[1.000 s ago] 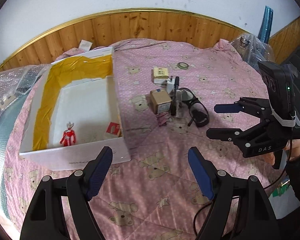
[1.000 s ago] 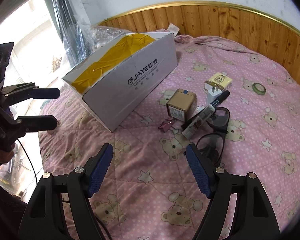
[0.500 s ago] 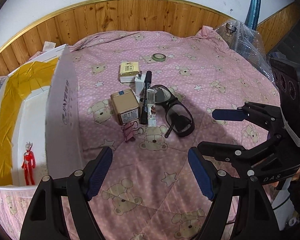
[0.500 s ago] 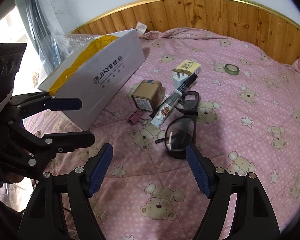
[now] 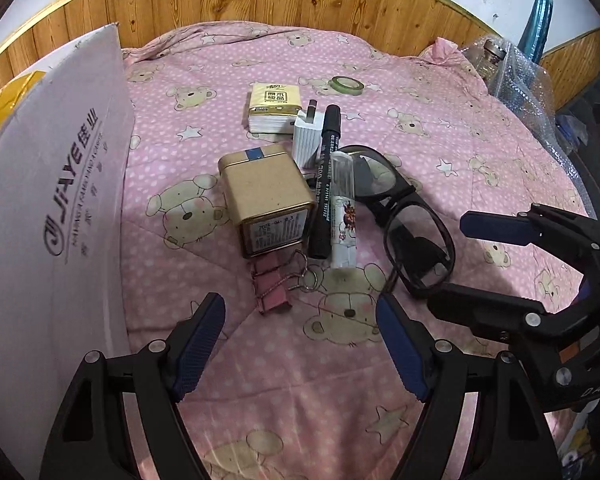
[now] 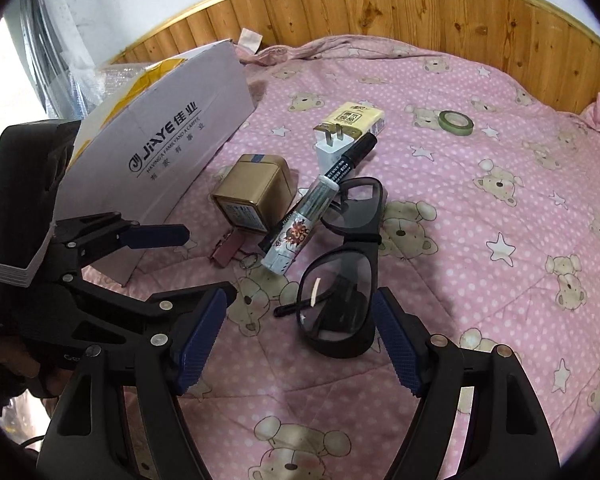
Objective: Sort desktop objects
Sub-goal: 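Move the left tool to the pink binder clip while the right tool approaches the black glasses, then grasp the pink binder clip with the left tool while the right tool grasps the black glasses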
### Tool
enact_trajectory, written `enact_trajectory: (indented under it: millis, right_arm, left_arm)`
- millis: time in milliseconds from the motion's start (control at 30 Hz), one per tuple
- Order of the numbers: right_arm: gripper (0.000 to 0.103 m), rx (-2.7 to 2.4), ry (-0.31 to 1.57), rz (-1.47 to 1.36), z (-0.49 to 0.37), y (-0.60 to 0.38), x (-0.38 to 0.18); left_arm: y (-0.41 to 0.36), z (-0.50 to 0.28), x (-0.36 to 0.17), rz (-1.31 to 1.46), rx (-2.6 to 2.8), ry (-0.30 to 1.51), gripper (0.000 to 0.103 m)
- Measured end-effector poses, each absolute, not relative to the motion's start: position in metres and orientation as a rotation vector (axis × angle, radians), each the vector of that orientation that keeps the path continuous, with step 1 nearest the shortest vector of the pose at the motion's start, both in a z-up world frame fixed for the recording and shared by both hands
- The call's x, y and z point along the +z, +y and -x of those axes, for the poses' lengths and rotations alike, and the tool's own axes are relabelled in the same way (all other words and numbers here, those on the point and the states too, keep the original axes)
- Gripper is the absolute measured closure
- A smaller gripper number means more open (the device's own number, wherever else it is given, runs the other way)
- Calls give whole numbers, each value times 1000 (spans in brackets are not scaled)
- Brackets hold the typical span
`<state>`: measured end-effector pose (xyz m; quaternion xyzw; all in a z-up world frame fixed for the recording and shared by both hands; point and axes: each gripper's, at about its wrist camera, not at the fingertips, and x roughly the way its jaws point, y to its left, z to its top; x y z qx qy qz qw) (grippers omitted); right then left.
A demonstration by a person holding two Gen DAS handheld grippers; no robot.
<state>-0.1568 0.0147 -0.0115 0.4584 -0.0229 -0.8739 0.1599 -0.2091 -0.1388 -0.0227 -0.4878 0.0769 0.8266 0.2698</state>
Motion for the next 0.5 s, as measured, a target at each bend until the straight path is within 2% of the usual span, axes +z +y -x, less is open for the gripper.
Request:
enact_trajectory:
  millis: [67, 133, 167, 200, 233, 267, 333, 433, 467, 500]
  right_arm:
    - [25, -2498, -57, -1324, 163, 14, -16]
    - [33, -2507, -24, -1349, 167, 14, -22]
    - [41, -2516, 4, -1363, 169, 15, -24]
    - [57, -2522, 31, -1375, 169, 17, -25]
    - [64, -2523, 48, -1384, 169, 20, -26]
    - [67, -2521, 49, -1393, 168, 24, -26]
    - [68, -2522, 21, -1406, 167, 36, -25]
    - [66, -2559, -19, -1418, 163, 52, -21]
    - [57, -2560, -52, -1414, 163, 56, -20]
    - [41, -2560, -87, -1402, 162, 57, -18]
  left_arm:
    - [-139, 214, -28, 1319, 2232, 206, 25]
    - [-140, 217, -33, 1328, 2245, 210, 25]
    - [-140, 218, -35, 1334, 2258, 228, 26]
    - [-140, 219, -37, 1339, 2271, 246, 33]
    - [-141, 219, -38, 1342, 2279, 259, 45]
    - [-142, 218, -38, 1342, 2281, 265, 49]
    - [-145, 216, -37, 1345, 2283, 262, 53]
    - [-156, 218, -33, 1365, 2260, 161, 53]
    - [-159, 218, -32, 1364, 2246, 129, 53]
    - [-160, 219, -31, 1364, 2234, 105, 52]
